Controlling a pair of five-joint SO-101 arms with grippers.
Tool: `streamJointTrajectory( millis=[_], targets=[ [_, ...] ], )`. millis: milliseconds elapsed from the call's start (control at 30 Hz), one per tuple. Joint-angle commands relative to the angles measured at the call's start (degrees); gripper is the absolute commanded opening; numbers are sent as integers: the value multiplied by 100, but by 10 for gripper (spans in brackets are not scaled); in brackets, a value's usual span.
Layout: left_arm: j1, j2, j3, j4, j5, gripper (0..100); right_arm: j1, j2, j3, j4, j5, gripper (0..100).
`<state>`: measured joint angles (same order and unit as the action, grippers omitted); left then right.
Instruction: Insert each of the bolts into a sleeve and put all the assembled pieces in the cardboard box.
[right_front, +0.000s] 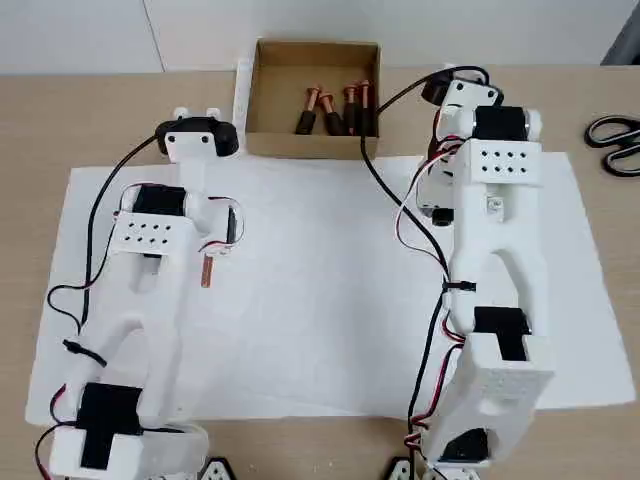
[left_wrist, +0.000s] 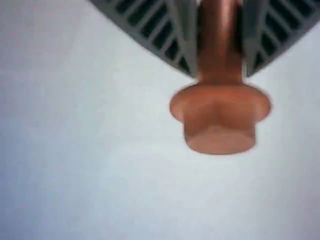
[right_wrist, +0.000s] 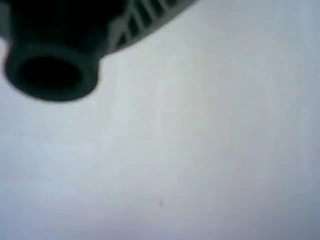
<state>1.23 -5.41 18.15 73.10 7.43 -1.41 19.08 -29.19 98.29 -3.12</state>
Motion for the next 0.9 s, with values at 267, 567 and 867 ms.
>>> streamJointTrajectory(
  millis=[267,567,867],
  targets=[
    [97,1415,189,-642,-756,8,-224,-382,0,22,-158,4],
    [114,1723,-92,-536,-730,21,-303,-382,0,31,-149,4],
    [114,1187,-57,-316,-730,95,-312,-374,0,31,-149,4]
  ],
)
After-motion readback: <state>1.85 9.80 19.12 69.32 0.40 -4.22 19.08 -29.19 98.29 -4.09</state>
